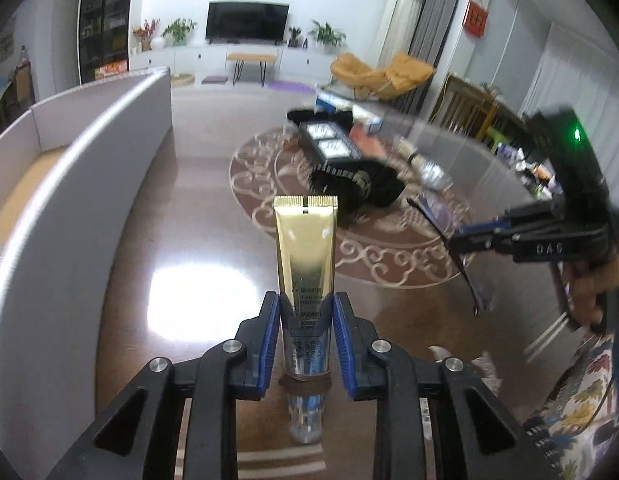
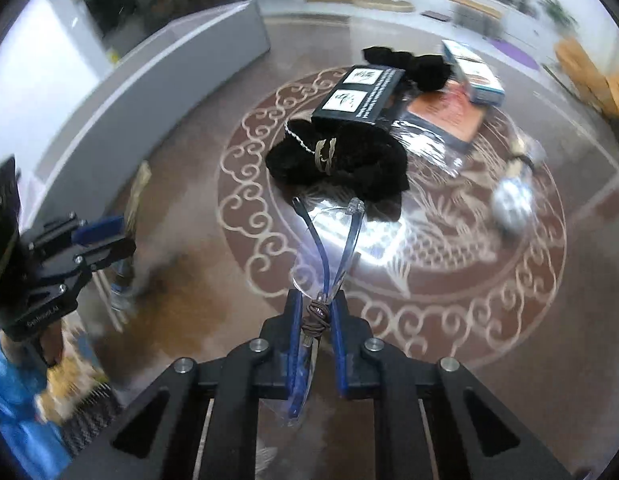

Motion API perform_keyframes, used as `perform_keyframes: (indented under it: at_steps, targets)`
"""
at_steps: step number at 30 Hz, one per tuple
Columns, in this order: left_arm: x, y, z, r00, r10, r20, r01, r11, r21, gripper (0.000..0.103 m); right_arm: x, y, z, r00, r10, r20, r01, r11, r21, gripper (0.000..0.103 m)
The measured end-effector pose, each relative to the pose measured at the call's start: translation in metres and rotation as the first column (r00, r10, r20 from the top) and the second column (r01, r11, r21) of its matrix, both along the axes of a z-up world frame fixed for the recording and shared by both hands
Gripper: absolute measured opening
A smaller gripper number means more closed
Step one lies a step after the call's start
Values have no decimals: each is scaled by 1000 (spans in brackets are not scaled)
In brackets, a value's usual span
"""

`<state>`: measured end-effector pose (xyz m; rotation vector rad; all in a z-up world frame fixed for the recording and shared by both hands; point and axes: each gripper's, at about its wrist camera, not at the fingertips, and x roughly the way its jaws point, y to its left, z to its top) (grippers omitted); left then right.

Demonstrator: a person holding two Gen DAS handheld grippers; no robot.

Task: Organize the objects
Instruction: 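Carry the tube and glasses over the cardboard box and open both grippers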

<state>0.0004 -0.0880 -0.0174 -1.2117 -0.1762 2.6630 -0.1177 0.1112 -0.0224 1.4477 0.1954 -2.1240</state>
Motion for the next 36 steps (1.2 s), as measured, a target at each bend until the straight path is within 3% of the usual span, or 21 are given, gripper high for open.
perform_keyframes:
  at_steps: [4,7,11,16,20,22,26,28,29,30,31,33,36]
  targets:
    - [14,-13,25,999,16,-50,-15,999,28,27,10,2,26,998,-59,-14,58,995,-86,15]
    - [31,-34,53,994,47,-103,-39,996,79,27,12,-22,55,997,-66,-42,59,985,-161,15]
    - [61,-82,97,973,133,-187,-108,984,143,27,27,-67,107,994,-3,-109,-26,966,-257,15]
    - [83,-152,120,941,271,-204,-255,962,101,27,32,-166,152,981,126,-149,-175,906,-385,15]
    - [78,-208,105,906,399,-138,-407,913,-35,26,29,-255,149,965,216,-147,-259,869,-423,15]
    - [71,-230,90,888,449,-96,-458,881,-122,26,27,-288,135,962,233,-142,-271,872,-408,15]
    - [64,-256,67,865,500,-32,-496,846,-195,27,22,-340,92,965,241,-105,-263,902,-344,18]
    - [61,-264,56,854,520,-3,-508,832,-221,27,21,-355,72,971,226,-74,-238,930,-280,44]
    - [58,-264,52,851,526,3,-512,828,-228,28,20,-358,65,975,212,-69,-222,941,-256,52]
    - [57,-265,48,847,531,7,-515,825,-234,35,20,-358,62,978,194,-77,-207,947,-246,64]
    - [55,-265,47,845,535,9,-517,822,-239,41,21,-356,62,979,184,-89,-201,948,-247,69]
    - [54,-262,45,836,548,-7,-532,809,-250,73,22,-351,65,978,171,-118,-195,951,-238,76]
    - [53,-259,46,834,550,-38,-539,801,-262,77,25,-338,72,977,153,-150,-185,955,-233,84]
